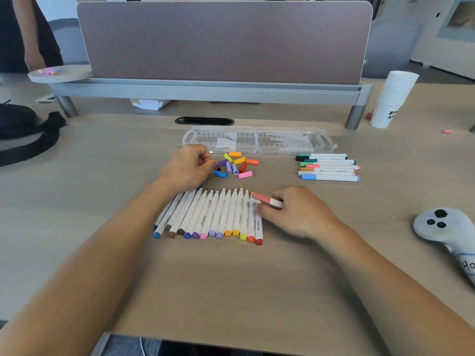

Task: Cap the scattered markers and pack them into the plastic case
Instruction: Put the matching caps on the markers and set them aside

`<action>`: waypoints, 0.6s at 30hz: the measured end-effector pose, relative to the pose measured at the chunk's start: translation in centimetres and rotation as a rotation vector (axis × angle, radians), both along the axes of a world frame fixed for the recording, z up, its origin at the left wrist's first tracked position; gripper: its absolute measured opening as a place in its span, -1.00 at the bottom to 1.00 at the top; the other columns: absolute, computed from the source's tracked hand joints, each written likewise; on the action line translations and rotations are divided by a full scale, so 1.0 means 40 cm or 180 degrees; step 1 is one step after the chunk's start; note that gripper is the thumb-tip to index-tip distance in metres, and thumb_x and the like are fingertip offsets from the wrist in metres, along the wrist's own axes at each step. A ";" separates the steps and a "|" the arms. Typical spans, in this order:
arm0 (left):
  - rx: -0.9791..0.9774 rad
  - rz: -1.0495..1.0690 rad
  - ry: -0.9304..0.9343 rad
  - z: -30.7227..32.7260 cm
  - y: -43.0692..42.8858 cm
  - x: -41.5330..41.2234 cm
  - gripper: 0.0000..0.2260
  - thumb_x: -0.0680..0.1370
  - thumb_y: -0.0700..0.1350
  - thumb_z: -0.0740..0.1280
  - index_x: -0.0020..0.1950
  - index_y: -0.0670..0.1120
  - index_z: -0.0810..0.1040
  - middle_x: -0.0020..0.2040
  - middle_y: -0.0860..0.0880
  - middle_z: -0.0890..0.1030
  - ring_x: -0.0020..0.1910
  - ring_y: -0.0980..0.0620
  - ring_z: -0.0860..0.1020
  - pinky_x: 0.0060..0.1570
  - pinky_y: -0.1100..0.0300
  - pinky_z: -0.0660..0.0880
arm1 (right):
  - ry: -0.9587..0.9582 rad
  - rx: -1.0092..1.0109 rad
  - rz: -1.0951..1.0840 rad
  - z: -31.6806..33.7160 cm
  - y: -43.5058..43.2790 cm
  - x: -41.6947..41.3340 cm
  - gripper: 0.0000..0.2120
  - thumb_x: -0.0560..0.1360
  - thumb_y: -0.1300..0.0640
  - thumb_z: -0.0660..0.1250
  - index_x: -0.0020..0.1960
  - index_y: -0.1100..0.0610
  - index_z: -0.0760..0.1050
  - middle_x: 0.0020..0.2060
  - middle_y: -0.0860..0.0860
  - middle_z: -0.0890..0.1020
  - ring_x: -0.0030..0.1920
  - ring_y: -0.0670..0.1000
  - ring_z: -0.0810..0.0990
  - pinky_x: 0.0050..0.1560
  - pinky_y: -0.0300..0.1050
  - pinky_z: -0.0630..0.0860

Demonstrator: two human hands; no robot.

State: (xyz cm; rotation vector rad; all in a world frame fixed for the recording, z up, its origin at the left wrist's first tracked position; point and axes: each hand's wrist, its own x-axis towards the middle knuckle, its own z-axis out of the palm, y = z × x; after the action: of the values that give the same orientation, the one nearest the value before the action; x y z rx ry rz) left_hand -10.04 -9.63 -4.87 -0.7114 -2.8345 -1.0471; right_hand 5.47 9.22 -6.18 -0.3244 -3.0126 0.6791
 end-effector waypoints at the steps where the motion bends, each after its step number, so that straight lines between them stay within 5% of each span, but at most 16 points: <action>1: -0.0098 -0.0062 0.0047 0.004 0.020 -0.008 -0.82 0.61 -0.09 0.32 -0.18 -0.09 0.52 -0.30 0.02 0.54 -0.31 0.13 0.50 -0.36 0.25 0.40 | -0.0008 0.0063 0.0044 -0.001 -0.004 0.000 -0.59 0.47 -0.31 0.29 -0.32 0.01 0.44 -0.34 -0.05 0.51 -0.29 -0.06 0.50 -0.35 -0.12 0.32; 9: -0.1359 -0.0201 0.0366 0.018 0.194 -0.058 -0.72 0.55 0.05 0.34 -0.18 -0.14 0.60 -0.20 -0.09 0.55 -0.09 -0.08 0.53 -0.24 0.15 0.38 | -0.0073 0.0250 -0.0140 -0.010 0.021 -0.005 -0.80 0.44 -0.16 0.33 -0.21 -0.04 0.47 -0.18 -0.07 0.57 -0.14 0.03 0.56 -0.26 -0.11 0.44; 12: -0.2015 -0.0046 0.0371 0.014 0.236 -0.067 -0.63 0.51 0.12 0.38 -0.28 -0.13 0.41 -0.23 -0.09 0.43 -0.12 -0.09 0.50 -0.34 0.15 0.33 | -0.0060 0.0177 -0.0272 -0.008 0.028 -0.002 -0.82 0.42 -0.10 0.36 -0.21 -0.01 0.49 -0.21 -0.03 0.56 -0.18 0.05 0.57 -0.31 -0.12 0.42; 18: -0.2037 0.0026 0.0175 0.015 0.275 -0.066 -0.66 0.52 0.02 0.39 -0.27 -0.12 0.32 -0.06 -0.14 0.47 -0.14 -0.06 0.48 -0.26 0.14 0.41 | -0.0076 0.0011 -0.0464 0.000 0.033 -0.004 -0.76 0.43 -0.05 0.38 -0.28 0.04 0.40 -0.27 0.05 0.54 -0.26 0.09 0.57 -0.36 -0.14 0.37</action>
State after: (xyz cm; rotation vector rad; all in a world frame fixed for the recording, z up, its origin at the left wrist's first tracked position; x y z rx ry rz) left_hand -12.68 1.36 -4.25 -0.7317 -3.1122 -0.0853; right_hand 5.33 10.53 -6.19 -0.5493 -2.9744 0.6621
